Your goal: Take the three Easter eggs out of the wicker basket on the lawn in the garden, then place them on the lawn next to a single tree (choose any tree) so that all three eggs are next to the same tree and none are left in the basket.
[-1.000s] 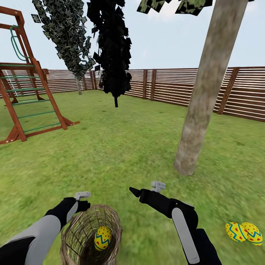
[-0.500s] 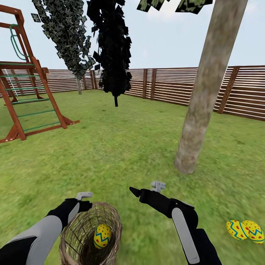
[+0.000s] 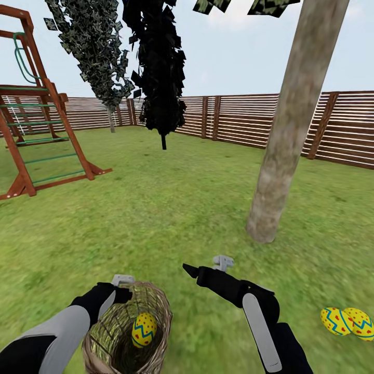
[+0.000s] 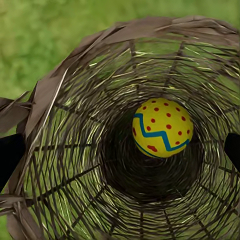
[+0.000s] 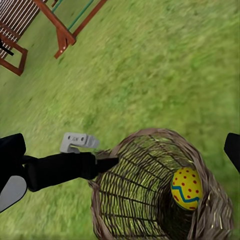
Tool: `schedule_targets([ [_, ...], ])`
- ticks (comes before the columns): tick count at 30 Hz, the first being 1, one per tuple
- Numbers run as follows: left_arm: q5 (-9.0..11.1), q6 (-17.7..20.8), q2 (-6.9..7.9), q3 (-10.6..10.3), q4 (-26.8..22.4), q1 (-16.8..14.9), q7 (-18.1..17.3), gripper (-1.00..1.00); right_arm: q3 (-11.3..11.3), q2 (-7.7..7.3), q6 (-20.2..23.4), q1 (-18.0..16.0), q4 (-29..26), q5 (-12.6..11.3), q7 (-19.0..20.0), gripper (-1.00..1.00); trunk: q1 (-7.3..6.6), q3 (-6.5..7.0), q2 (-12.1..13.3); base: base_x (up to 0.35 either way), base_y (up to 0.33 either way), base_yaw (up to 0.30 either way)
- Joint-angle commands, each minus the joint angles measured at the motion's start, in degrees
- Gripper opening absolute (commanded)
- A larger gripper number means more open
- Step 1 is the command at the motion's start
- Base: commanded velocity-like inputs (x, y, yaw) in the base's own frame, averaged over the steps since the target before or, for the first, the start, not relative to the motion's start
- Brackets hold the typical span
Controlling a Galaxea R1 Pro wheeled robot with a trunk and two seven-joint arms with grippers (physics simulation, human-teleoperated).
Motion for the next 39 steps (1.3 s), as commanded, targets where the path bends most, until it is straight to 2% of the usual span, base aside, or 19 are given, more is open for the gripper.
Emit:
schedule_targets([
  [1,-0.56,0.29,-0.08,0.27,-0.11,-0.03,-0.04,1.0,-0.07,0.01,0.22,-0.03,-0.02,0.23,0.31,1.0,0.22,-0.24,-0.44,0.0,0.0,0.0],
  [9,-0.47,0.21,-0.81,0.15,-0.1,0.01,-0.04,1.0,-0.15,-0.08,0.0,-0.03,-0.04,0.03,0.41,1.0,1.98,-1.67,-3.65,0.0,0.0,0.0],
  [18,-0.16,-2.26,-1.62,0.2,-0.1,0.02,-0.1,1.0,-0.94,-0.14,-0.02,-0.03,-0.04,-0.37,0.49,1.0,3.95,-3.29,-7.26,0.0,0.0,0.0],
  [29,-0.12,-2.37,-1.77,0.15,-0.1,0.03,-0.06,1.0,-2.46,-0.12,0.06,-0.03,-0.01,-0.47,0.49,1.0,6.37,-5.26,-11.67,0.0,0.0,0.0],
  [39,-0.21,-2.38,-1.85,0.14,-0.1,0.03,-0.04,1.0,-2.62,-0.12,0.07,-0.03,0.05,-0.44,0.49,1.0,8.56,-7.06,-15.68,0.0,0.0,0.0],
])
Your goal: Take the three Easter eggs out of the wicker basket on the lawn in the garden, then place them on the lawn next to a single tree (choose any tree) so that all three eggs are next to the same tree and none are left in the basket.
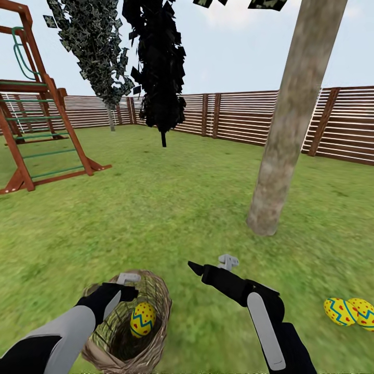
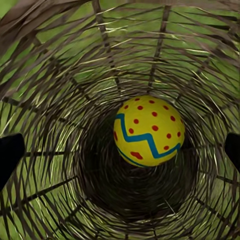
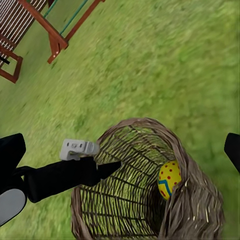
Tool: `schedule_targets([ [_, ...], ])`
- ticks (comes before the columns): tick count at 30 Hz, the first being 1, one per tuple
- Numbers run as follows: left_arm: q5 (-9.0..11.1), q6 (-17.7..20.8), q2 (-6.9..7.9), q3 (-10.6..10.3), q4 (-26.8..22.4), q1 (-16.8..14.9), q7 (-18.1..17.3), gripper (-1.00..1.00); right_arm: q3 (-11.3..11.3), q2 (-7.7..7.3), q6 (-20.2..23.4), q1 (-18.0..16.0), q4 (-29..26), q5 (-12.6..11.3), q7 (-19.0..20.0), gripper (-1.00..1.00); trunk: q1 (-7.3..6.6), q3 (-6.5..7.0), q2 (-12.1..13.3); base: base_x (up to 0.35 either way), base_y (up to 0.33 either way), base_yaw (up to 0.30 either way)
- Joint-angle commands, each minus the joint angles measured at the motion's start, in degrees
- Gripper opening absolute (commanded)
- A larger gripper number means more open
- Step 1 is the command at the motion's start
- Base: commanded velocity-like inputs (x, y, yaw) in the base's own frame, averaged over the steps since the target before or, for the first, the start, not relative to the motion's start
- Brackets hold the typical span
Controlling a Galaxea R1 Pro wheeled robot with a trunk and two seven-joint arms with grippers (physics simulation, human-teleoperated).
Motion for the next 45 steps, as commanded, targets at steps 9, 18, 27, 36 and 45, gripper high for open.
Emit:
schedule_targets([
  [9,-0.63,0.47,-0.02,0.33,-0.11,-0.02,-0.03,1.0,-0.08,0.03,0.26,-0.03,-0.03,0.24,0.31,1.0,1.97,-1.67,-3.65,0.0,0.0,0.0],
  [18,-0.4,0.99,0.03,0.48,-0.11,-0.01,-0.03,1.0,-0.08,0.03,0.18,-0.03,-0.03,0.26,0.22,1.0,3.95,-3.29,-7.26,0.0,0.0,0.0],
  [27,-0.31,0.93,0.12,0.74,-0.27,-0.01,-0.03,1.0,-0.08,0.03,0.17,-0.03,-0.03,0.26,0.22,1.0,5.93,-4.9,-10.87,0.0,0.0,0.0],
  [36,-0.3,0.87,0.14,0.72,-0.3,-0.01,-0.02,1.0,-0.08,0.03,0.17,-0.03,-0.03,0.26,0.22,1.0,7.9,-7.02,-14.48,0.0,0.0,0.0],
  [45,-0.23,0.92,0.15,0.75,-0.45,-0.01,0.06,1.0,-0.08,0.03,0.17,-0.03,-0.03,0.26,0.22,1.0,7.9,-7.86,-14.48,0.0,0.0,0.0],
])
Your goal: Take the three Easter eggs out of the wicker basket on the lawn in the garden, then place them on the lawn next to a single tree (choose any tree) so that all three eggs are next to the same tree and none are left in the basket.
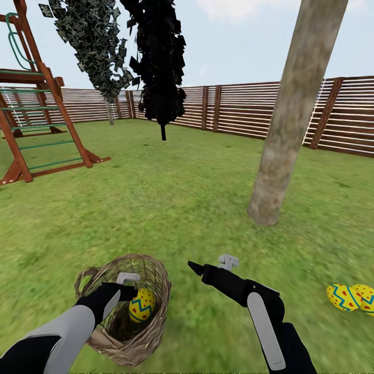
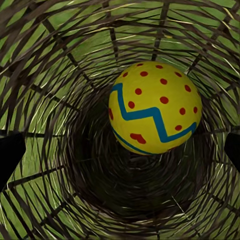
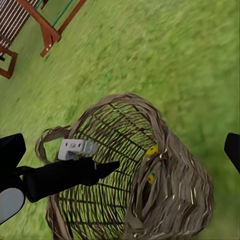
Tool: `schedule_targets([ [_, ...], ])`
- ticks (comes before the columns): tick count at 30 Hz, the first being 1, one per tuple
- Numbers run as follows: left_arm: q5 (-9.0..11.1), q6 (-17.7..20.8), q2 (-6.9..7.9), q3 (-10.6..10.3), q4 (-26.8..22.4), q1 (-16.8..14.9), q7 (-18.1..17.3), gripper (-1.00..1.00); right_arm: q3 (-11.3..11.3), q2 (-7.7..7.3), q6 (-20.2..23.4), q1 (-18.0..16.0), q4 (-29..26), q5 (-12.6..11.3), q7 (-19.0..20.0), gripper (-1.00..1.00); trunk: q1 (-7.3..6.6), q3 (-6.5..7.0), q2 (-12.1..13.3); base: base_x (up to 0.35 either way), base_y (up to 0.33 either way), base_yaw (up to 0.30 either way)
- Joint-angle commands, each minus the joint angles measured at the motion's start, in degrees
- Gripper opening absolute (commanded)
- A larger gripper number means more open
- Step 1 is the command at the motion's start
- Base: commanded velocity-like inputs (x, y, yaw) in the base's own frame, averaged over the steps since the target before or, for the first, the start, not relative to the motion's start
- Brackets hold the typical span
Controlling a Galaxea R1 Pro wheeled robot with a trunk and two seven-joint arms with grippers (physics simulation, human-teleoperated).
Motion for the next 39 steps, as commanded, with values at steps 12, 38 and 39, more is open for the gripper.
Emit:
schedule_targets([
  [12,-0.57,0.35,-0.03,0.32,-0.12,0.0,0.06,1.0,-0.1,0.03,0.17,-0.03,-0.03,0.22,0.31,1.0,-0.01,-1.19,-0.02,0.069,0.0,0.0],
  [38,-0.65,0.51,-0.11,0.21,-0.12,0.0,0.23,1.0,-0.16,0.03,0.25,-0.03,-0.03,0.25,0.31,1.0,-0.01,-1.42,-0.02,0.09,0.0,0.0],
  [39,-0.65,0.47,-0.11,0.21,-0.12,0.0,0.23,1.0,-0.16,0.03,0.26,-0.03,-0.03,0.25,0.31,1.0,-0.01,-1.42,-0.02,0.02,0.0,0.0],
])
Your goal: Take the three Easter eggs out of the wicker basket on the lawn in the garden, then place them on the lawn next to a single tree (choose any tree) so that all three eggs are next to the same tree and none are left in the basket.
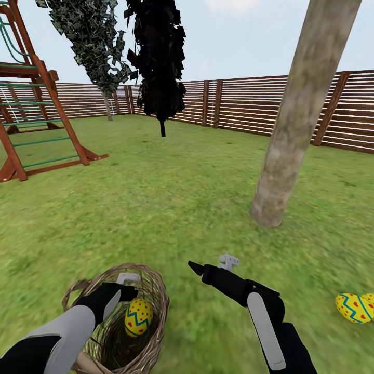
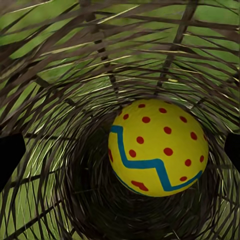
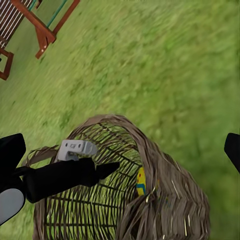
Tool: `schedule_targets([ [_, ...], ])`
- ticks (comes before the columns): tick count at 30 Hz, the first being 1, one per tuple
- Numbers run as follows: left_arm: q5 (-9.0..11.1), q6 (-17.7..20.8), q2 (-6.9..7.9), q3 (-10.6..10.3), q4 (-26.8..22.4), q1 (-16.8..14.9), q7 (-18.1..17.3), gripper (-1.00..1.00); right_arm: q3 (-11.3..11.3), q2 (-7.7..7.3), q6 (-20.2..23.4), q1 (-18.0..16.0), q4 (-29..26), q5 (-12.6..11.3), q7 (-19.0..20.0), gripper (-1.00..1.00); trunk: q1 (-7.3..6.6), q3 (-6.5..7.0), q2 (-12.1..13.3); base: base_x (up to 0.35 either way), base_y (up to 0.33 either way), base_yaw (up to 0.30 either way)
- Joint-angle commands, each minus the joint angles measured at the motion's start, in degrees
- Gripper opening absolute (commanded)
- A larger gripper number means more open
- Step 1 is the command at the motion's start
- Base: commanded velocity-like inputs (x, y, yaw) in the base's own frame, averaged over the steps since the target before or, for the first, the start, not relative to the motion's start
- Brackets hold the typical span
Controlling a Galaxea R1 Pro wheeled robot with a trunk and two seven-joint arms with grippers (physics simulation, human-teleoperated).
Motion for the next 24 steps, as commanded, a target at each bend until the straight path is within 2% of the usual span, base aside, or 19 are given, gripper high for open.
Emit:
schedule_targets([
  [1,-0.58,0.29,-0.02,0.32,-0.11,-0.01,-0.03,1.0,-0.07,0.03,0.26,-0.03,-0.03,0.26,0.31,1.0,-0.01,-0.05,-0.02,0.013,0.0,0.0],
  [15,-0.58,0.32,-0.02,0.23,-0.09,-0.01,0.06,1.0,-0.47,0.03,0.28,-0.03,-0.03,0.26,0.31,1.0,-0.01,-0.11,-0.02,0.002,0.0,0.0],
  [24,-0.67,0.5,-0.11,0.23,-0.03,-0.01,0.36,1.0,-0.44,0.03,0.31,-0.03,-0.03,0.26,0.31,1.0,-0.01,-0.7,-0.02,0.0,0.0,0.0],
])
